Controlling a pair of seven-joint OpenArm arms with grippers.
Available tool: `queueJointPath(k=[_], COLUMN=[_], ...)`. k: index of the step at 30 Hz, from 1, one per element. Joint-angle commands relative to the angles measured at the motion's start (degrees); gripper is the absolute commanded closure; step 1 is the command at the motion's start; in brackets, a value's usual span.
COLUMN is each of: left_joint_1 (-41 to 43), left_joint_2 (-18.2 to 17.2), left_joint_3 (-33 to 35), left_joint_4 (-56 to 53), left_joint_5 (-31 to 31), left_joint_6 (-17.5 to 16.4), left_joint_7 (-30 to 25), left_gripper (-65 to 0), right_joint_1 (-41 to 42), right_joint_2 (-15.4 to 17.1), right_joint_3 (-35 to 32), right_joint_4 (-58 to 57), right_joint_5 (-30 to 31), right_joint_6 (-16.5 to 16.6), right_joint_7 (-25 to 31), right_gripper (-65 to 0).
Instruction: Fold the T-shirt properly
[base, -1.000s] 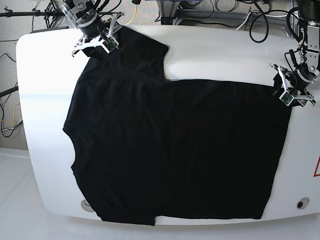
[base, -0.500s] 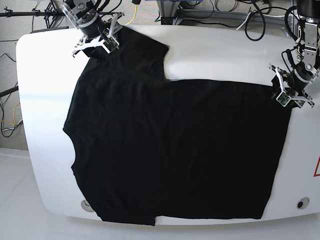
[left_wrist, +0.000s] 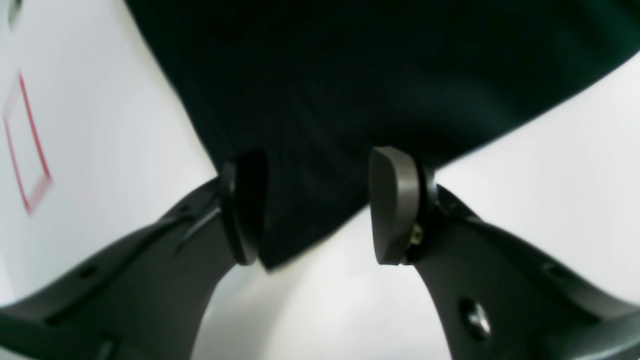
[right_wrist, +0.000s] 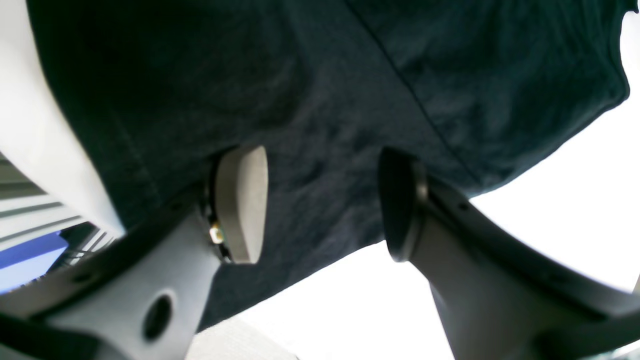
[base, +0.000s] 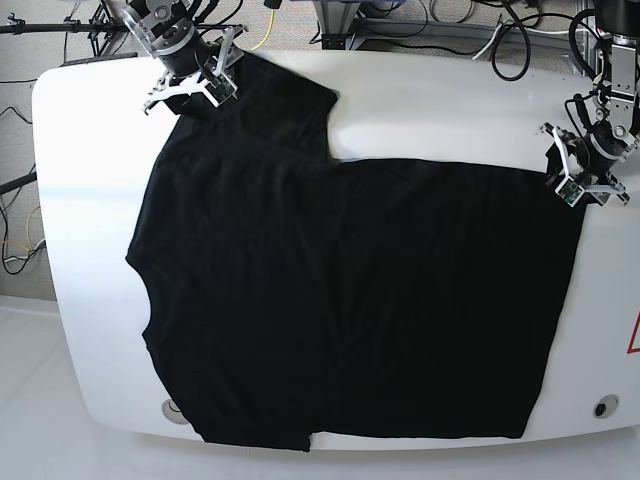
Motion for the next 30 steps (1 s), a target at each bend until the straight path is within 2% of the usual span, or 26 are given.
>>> queueJointPath(k=[1,7,21,30], left_joint_1=[-0.83,-2.01,3.1,3.15], left_joint_2=[-1.49,-1.32,-2.08,-1.86], left_joint_3=[-0.66,-1.0,-4.98,-2.61], left_joint_4=[-1.32,-6.64,-5.11,-4.73], left_joint_5=[-0.69,-0.21,0.94,1.18], left_joint_6=[0.43,0.02,-0.86,0.64], left_joint_7=[-1.1,-2.05,-2.48,-2.67], left_gripper=[-31.3,-31.8,-32.3,-31.6], right_joint_1=[-0.3,-0.42,-0.28,-0.14], right_joint_2=[0.34,0.47,0.52,0.45], right_joint_3=[0.32,0.14,0.01,0.02], right_joint_4=[1.18,1.11,1.09,0.86], right_joint_5=[0.2,0.1,0.39,0.29], right_joint_6=[-0.31,-0.18,-0.03,-0.07], right_joint_7=[1.08,0.9,1.05,1.08], right_gripper=[-34.3,-34.3,-34.7,-34.7])
